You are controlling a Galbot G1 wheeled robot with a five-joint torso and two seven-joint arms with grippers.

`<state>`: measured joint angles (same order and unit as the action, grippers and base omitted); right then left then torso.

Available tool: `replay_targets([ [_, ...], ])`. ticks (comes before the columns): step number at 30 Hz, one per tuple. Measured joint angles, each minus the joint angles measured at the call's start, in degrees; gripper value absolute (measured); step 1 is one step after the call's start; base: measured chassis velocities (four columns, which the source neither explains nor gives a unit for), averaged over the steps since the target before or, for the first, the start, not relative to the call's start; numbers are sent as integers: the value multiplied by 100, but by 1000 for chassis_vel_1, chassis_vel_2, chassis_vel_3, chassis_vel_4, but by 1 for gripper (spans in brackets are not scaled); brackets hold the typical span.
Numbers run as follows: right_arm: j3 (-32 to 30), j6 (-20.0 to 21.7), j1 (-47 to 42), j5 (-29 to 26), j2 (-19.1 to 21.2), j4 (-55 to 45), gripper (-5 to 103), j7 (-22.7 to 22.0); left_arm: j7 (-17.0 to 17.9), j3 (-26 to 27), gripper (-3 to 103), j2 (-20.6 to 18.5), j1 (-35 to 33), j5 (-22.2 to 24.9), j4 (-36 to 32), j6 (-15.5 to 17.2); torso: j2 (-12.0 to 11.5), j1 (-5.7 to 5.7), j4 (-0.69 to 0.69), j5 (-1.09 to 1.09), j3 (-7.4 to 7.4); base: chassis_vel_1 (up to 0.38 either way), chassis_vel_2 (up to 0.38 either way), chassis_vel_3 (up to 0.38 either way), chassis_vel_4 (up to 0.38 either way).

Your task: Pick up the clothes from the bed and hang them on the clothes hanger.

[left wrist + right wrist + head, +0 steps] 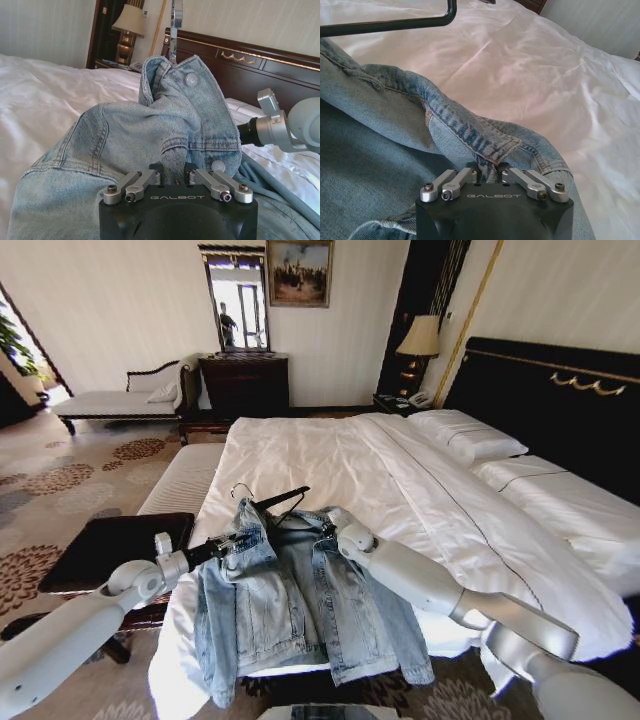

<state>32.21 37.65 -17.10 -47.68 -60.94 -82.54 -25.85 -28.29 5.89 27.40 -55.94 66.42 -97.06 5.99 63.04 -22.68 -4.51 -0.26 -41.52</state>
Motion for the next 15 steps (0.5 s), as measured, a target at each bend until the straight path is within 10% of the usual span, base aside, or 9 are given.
replay_targets([
  [15, -14, -151, 118, 69, -64, 251, 4, 259, -510, 65, 20, -79, -444, -424, -41, -903, 0, 0, 0, -1, 0, 0, 0, 0, 0],
])
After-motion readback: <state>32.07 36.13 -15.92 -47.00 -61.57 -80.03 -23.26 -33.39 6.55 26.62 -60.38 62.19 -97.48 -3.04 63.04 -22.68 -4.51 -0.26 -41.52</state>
